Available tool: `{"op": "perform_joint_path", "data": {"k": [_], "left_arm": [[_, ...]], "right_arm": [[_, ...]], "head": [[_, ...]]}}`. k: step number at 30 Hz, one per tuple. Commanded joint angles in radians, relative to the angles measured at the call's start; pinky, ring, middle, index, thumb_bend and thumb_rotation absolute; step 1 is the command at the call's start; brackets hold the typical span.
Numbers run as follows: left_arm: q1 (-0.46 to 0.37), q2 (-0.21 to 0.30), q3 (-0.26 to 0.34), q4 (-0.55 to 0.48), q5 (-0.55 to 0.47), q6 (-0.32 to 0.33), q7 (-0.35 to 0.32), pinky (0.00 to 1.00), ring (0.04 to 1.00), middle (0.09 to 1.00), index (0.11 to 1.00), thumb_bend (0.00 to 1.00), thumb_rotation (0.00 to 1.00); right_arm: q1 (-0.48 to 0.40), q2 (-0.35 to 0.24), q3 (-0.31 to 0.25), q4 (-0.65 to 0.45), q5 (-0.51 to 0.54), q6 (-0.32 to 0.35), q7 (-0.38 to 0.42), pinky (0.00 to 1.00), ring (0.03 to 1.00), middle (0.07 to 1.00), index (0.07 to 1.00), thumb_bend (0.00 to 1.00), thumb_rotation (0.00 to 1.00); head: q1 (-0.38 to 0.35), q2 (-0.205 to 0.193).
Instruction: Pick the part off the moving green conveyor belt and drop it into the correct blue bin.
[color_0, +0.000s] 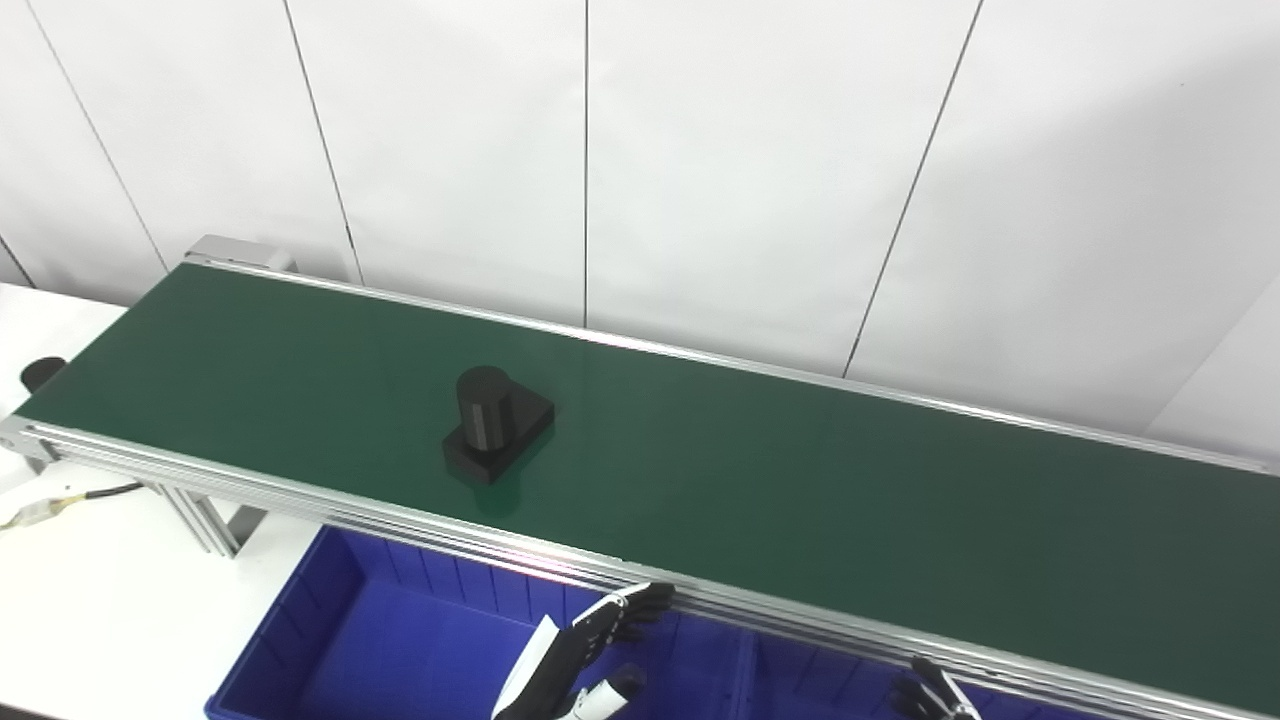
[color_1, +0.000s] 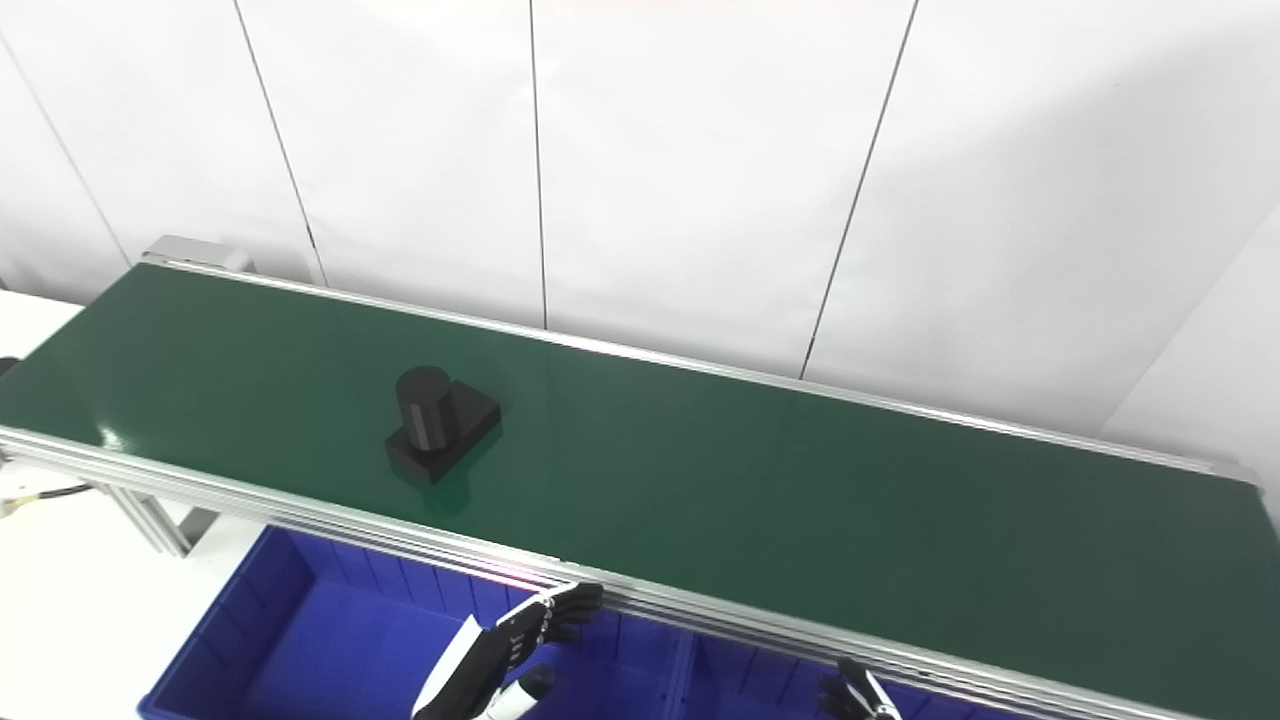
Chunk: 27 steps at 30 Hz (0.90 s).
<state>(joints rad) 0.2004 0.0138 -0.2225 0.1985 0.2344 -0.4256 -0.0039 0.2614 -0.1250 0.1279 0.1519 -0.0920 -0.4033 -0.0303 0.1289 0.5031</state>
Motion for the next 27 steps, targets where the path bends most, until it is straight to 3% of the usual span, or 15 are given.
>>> {"op": "perform_joint_path", "data": {"k": [1,7,13,19,27], "left_arm": [[-0.021,-0.010,-0.010,-0.013,0.013,-0.043,0.017,0.78,0.818,0.829,0.824,0.75,0.98],[-0.015,-0.017,-0.009,-0.030,0.025,-0.031,0.027,0.78,0.821,0.828,0.824,0.74,1.00],[-0.007,-0.021,-0.003,-0.046,0.024,-0.027,0.027,0.81,0.836,0.834,0.826,0.73,1.00],[-0.016,-0.017,-0.004,-0.037,0.036,-0.033,0.030,0.81,0.844,0.846,0.839,0.76,1.00],[-0.020,-0.018,-0.011,-0.027,0.026,-0.043,0.043,0.84,0.853,0.857,0.860,0.76,1.00]], "right_arm": [[-0.010,-0.018,0.019,-0.052,-0.021,-0.067,-0.054,0.80,0.812,0.811,0.867,0.74,0.96],[-0.019,-0.069,0.087,-0.131,-0.102,-0.067,-0.186,0.83,0.818,0.813,0.861,0.79,0.95],[-0.037,-0.086,0.093,-0.264,-0.145,-0.067,-0.229,0.80,0.830,0.838,0.868,0.80,0.97],[-0.080,-0.092,0.052,-0.361,-0.132,-0.036,-0.135,0.79,0.832,0.855,0.891,0.76,1.00],[-0.155,-0.091,-0.004,-0.436,-0.177,0.070,-0.045,0.75,0.815,0.850,0.876,0.77,0.98]], "head": [[-0.005,0.005],[-0.029,0.033],[-0.049,0.053],[-0.068,0.066],[-0.086,0.081]]}}
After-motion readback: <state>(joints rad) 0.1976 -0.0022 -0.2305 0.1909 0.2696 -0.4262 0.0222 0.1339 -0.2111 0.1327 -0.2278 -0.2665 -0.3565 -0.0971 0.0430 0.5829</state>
